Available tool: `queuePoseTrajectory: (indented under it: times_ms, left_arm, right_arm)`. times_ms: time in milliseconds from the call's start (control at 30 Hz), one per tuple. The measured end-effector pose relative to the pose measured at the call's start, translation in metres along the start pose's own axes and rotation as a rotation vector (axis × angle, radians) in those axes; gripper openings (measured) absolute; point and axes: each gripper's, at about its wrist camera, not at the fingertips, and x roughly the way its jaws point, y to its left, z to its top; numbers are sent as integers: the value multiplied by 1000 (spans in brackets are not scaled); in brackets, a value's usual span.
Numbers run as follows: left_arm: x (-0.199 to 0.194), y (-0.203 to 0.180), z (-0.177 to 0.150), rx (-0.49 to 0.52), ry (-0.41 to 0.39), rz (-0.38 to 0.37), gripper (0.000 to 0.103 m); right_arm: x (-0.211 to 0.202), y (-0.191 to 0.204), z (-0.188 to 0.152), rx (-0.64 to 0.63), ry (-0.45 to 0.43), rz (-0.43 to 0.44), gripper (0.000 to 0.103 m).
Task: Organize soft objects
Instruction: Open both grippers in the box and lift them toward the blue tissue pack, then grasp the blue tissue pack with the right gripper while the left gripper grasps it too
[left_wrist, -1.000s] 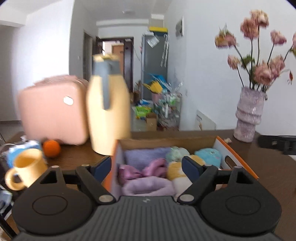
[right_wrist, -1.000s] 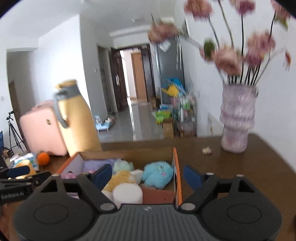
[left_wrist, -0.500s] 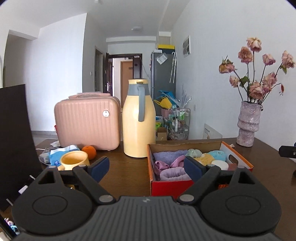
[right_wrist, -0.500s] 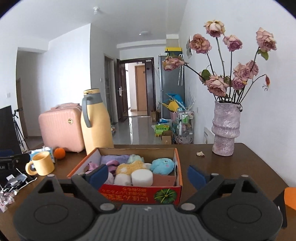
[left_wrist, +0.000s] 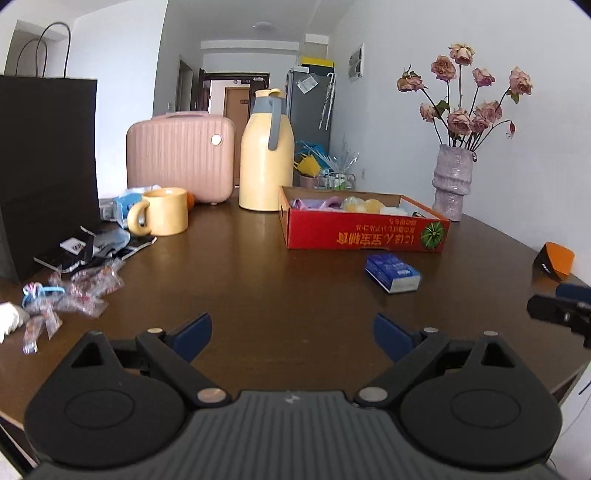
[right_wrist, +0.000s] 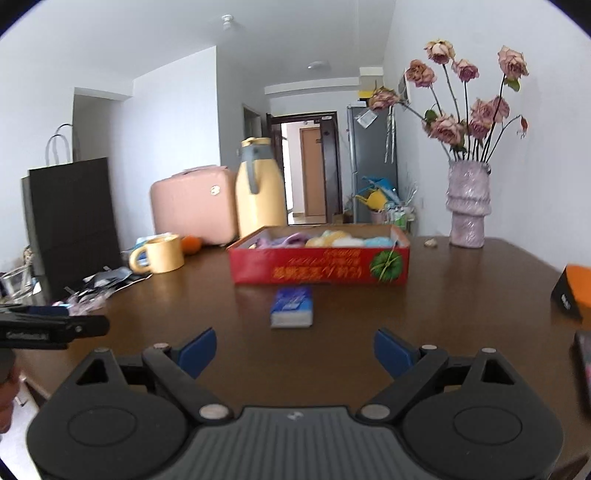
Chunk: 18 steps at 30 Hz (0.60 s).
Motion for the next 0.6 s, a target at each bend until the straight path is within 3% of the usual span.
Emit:
queuePoseTrajectory:
  times_ms: [267, 367, 600]
  left_arm:
    - [11, 3, -2, -37, 17, -12, 97]
    - [19, 8, -5, -46, 32, -14, 97]
    - [63, 18, 7, -47, 69, 13, 97]
  right_arm:
    - [22, 12, -2, 11, 78, -8, 90]
    - [38, 13, 1, -9, 109, -11, 83]
    - [128, 5, 24, -16, 242, -37, 82]
